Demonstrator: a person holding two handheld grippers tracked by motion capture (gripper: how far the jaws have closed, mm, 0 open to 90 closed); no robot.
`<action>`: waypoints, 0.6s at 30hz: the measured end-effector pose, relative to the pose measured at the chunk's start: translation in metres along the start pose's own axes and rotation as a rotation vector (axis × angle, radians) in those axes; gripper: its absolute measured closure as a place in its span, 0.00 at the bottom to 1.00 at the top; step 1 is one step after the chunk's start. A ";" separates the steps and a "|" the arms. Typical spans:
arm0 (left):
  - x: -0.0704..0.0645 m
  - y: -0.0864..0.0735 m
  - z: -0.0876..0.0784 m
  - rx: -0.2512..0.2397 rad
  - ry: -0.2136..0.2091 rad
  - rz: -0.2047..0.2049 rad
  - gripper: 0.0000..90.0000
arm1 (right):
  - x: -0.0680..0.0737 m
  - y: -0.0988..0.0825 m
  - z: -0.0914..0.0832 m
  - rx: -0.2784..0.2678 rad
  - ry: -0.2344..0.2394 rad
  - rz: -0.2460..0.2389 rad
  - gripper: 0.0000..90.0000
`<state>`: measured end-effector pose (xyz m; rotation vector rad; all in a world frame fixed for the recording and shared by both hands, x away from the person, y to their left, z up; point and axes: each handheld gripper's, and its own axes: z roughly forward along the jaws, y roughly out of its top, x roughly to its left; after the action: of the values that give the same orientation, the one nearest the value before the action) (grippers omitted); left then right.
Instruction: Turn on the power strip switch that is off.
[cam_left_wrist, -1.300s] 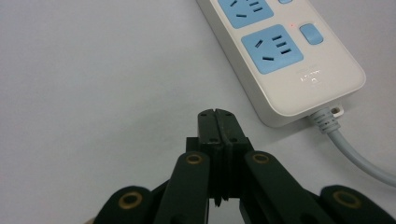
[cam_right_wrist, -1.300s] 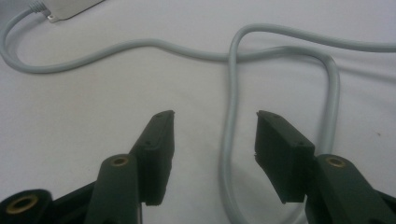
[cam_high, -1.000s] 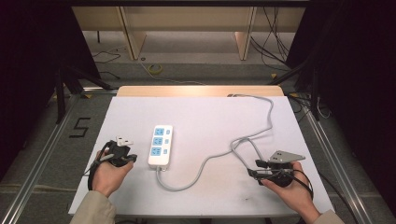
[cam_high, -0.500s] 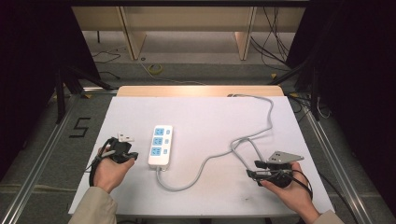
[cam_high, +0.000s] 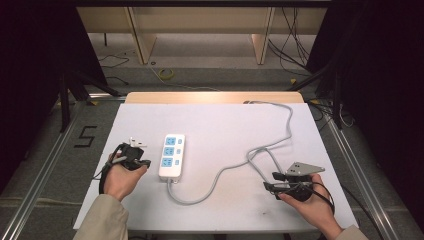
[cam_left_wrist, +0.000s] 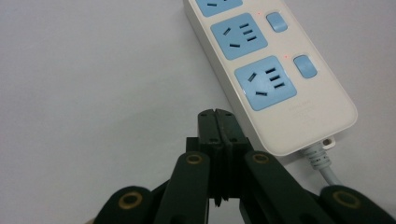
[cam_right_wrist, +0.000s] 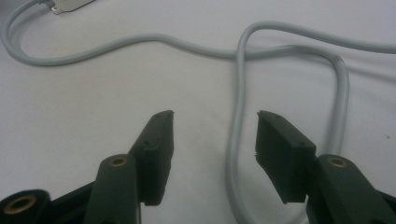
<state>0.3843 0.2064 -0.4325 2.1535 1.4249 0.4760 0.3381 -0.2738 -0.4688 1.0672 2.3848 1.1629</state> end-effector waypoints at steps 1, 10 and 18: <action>0.000 0.001 0.000 0.004 -0.003 0.001 1.00 | 0.000 0.000 0.000 -0.002 -0.001 0.001 0.53; -0.001 0.010 0.001 0.017 -0.005 0.010 1.00 | 0.001 0.000 0.000 -0.001 0.008 0.003 0.53; -0.003 0.017 0.006 0.026 -0.008 0.019 1.00 | 0.000 0.000 0.000 -0.001 0.007 0.002 0.53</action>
<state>0.3987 0.1972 -0.4273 2.1887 1.4153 0.4576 0.3376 -0.2737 -0.4690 1.0670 2.3884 1.1705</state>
